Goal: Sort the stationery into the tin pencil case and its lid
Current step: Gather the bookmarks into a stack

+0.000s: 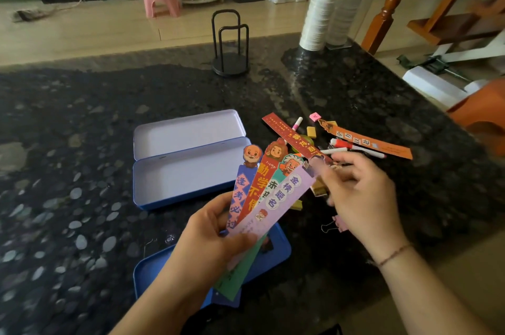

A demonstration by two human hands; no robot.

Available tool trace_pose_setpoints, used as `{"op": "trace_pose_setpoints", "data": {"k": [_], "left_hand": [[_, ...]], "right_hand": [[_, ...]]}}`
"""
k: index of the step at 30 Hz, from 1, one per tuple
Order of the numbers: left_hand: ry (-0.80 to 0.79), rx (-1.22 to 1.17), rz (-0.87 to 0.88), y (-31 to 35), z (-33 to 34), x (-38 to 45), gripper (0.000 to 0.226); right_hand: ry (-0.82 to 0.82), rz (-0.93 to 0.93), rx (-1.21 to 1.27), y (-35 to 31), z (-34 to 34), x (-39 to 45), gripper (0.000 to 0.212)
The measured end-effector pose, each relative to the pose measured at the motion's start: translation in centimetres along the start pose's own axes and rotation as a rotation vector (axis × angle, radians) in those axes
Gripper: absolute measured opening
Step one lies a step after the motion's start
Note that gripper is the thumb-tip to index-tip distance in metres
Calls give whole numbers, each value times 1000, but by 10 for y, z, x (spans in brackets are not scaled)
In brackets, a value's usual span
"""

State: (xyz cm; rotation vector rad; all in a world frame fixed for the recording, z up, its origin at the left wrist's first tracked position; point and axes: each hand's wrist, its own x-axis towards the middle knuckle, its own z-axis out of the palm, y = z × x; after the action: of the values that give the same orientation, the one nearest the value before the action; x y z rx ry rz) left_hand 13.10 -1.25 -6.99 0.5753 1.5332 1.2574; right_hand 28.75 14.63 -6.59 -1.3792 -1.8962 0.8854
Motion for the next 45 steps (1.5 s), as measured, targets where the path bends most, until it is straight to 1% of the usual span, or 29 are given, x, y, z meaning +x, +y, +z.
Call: {"op": "trace_pose_setpoints", "data": {"k": [2,4,6,8,10,12,14,16,17,19,22,24,26,27,28,30,32,34,36,39,42,45], "left_hand": [[-2,-3,-9,0,-2,0,54],[-8,-10,-19,1,-3,0,56],[-17,-16,-29,1,-5,-1,58],[-27,-13,-34,2,-6,0,61],[-43,-14,-31,1,-6,1,63],[-60,-25,-29,1,-7,1,67],[-64,-39,-31,0,-9,2,74],[-55,-61,-26,0,-10,3,80],[-50,-76,-18,0,-11,3,82],[-37,-100,-9,2,-11,3,82],[-31,-136,-9,3,-10,4,78],[-29,-168,-23,3,-9,4,75],[-28,-188,-33,1,-8,5,75],[-21,-199,-30,0,-7,6,75],[-10,-214,-27,-1,-6,7,75],[13,-254,-18,-3,-4,7,71],[9,-306,-14,-4,1,6,65],[-18,-394,-22,-4,6,5,62],[-49,-484,-17,-4,10,4,57],[-88,-542,14,-4,15,3,55],[-93,-517,27,-4,17,1,50],[-81,-470,14,-7,17,2,49]], "right_hand": [[47,-21,-237,5,-6,5,21],[12,-37,-457,9,-8,9,31],[-44,-37,-577,12,-6,10,41],[-82,-28,-632,13,-4,10,42],[-84,-28,-662,12,-5,10,36],[-50,-44,-670,11,-6,9,29],[19,-68,-644,12,-9,10,24],[119,-97,-519,16,-15,12,21],[177,-100,-392,17,-20,15,19],[290,-72,-34,18,-29,20,17],[461,17,445,20,-43,29,7],[557,63,662,23,-53,33,12],[600,95,823,26,-61,33,27],[591,96,896,26,-63,33,29],[565,94,952,25,-63,33,27],[425,104,1001,19,-57,31,26],[213,124,901,8,-45,24,26],[53,110,708,0,-33,16,24],[9,100,554,-2,-23,12,22],[-7,145,510,0,-15,10,18],[-44,180,469,0,-11,8,12],[-82,213,448,-1,-11,7,11]]}}
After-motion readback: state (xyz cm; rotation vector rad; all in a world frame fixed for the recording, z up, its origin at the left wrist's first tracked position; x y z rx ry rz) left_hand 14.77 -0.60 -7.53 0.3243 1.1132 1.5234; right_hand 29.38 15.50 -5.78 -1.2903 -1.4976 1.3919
